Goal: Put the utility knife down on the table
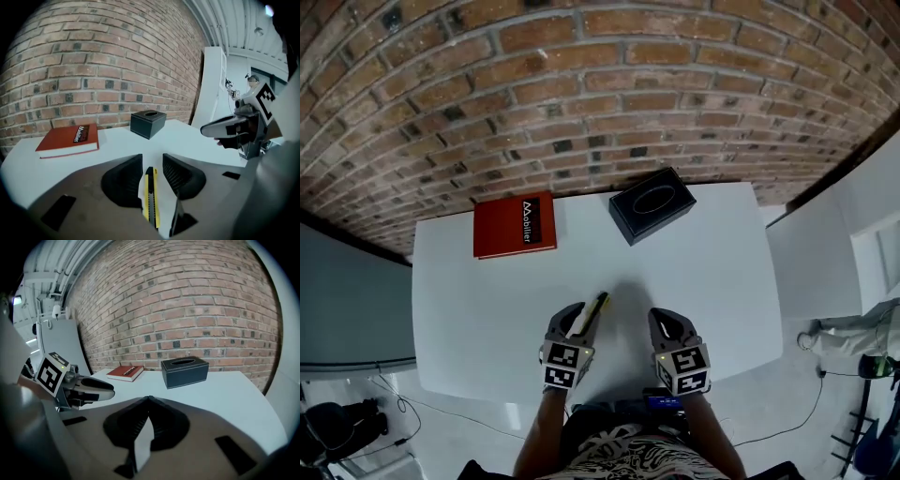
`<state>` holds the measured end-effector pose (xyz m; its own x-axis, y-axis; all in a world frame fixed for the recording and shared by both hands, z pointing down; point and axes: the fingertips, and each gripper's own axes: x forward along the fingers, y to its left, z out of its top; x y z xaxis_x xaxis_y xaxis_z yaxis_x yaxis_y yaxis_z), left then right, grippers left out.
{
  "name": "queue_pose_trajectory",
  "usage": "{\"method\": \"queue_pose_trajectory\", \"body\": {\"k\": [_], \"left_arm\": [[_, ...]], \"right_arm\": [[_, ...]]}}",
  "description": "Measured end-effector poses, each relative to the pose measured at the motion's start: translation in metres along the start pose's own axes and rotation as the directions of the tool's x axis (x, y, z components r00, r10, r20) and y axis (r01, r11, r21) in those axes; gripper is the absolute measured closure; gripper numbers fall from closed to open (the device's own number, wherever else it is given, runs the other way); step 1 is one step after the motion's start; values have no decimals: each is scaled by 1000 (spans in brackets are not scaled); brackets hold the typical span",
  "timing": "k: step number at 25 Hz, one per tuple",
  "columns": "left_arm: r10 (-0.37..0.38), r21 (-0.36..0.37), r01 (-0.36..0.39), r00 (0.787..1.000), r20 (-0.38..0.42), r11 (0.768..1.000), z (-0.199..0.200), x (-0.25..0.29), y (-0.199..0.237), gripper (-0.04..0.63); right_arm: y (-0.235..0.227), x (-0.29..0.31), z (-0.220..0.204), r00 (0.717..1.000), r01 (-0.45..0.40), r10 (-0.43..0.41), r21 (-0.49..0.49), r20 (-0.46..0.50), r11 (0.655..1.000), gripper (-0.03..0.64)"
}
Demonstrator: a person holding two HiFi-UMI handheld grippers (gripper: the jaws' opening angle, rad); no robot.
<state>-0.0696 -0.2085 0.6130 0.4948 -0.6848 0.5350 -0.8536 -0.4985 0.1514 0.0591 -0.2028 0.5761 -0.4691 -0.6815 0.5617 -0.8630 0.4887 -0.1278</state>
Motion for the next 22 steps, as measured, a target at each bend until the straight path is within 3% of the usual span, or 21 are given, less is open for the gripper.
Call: {"method": "queue_pose_trajectory", "body": {"k": [7, 15, 22], "left_arm": [[30, -67, -19, 986, 161, 998, 41, -41, -9, 566], [109, -73, -92, 955, 276, 993, 69, -91, -11, 577], [122, -95, -97, 943, 308, 991, 69, -121, -21, 578]], "right_arm": [[27, -29, 21, 997, -8, 12, -57, 70, 998, 617], [46, -65, 37, 989, 7, 6, -90, 151, 996, 617], [61, -91, 30, 983, 6, 11, -93, 183, 996, 617]]}}
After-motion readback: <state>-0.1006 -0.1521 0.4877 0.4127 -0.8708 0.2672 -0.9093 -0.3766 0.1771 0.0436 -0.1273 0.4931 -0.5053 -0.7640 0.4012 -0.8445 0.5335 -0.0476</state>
